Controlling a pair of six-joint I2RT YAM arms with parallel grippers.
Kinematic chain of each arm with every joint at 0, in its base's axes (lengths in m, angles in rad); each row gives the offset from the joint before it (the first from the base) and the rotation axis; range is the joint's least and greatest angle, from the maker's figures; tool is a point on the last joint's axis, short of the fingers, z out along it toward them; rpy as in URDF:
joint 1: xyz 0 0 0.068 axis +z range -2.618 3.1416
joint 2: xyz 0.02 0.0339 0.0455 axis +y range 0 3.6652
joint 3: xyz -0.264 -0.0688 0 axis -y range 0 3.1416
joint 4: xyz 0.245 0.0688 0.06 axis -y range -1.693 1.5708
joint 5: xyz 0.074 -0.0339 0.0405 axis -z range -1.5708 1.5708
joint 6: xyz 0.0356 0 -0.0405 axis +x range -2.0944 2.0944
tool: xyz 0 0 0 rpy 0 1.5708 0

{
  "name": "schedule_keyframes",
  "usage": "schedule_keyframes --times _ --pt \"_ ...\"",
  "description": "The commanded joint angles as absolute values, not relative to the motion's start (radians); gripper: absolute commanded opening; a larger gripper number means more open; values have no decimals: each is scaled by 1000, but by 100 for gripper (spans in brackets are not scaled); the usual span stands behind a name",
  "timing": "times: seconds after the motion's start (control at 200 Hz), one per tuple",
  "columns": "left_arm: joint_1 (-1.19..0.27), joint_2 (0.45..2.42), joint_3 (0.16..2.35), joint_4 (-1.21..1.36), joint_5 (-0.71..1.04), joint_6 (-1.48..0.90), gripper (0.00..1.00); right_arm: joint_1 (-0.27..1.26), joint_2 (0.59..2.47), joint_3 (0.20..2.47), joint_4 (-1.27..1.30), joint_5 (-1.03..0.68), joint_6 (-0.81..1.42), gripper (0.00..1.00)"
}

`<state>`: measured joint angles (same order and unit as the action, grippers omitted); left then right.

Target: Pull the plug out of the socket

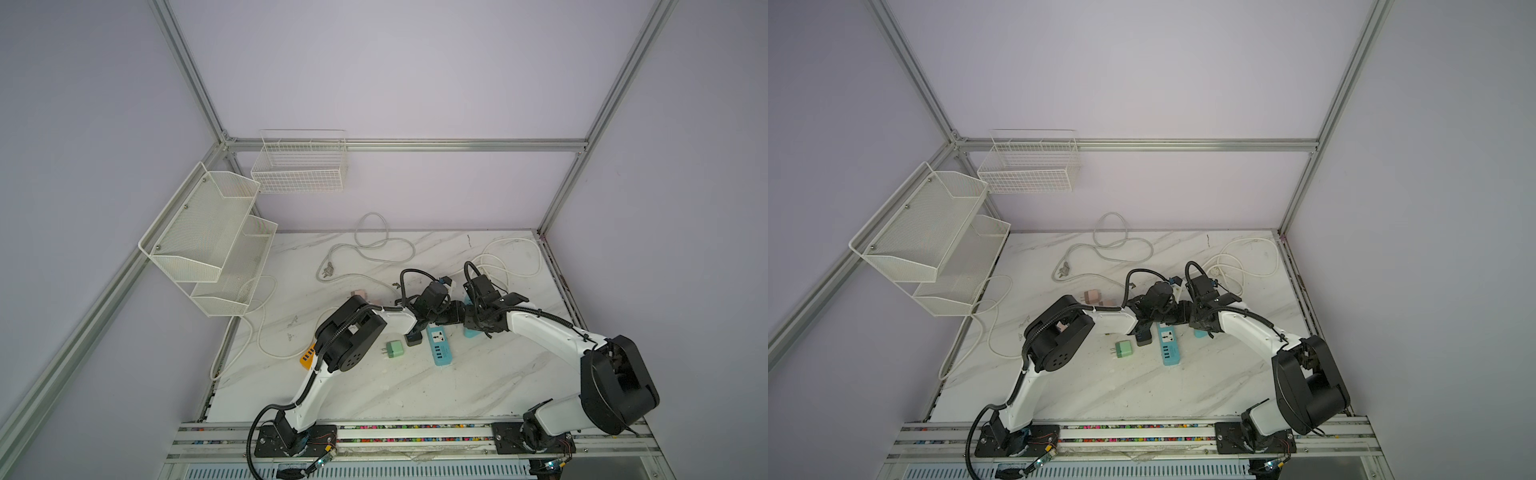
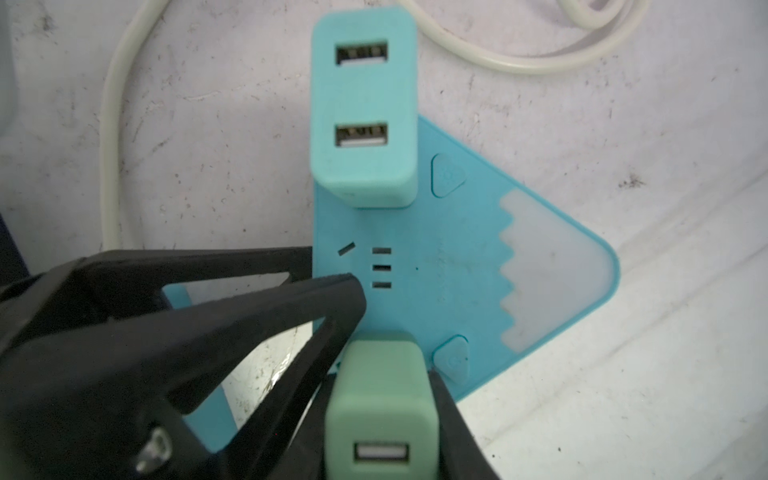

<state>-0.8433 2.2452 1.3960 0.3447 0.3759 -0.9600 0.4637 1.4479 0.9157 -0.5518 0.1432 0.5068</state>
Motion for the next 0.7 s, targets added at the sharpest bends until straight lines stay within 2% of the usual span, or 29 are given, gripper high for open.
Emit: schedule_keyframes --times 0.0,0.465,0.695 --pt "-840 2246 1334 396 433 -1011 43 461 1398 927 -469 66 531 2" --pt "-833 2233 1285 569 491 -1076 47 460 1379 939 -449 14 538 2" --pt "-829 2224 1272 514 477 -1058 47 457 1379 943 -456 2 542 2"
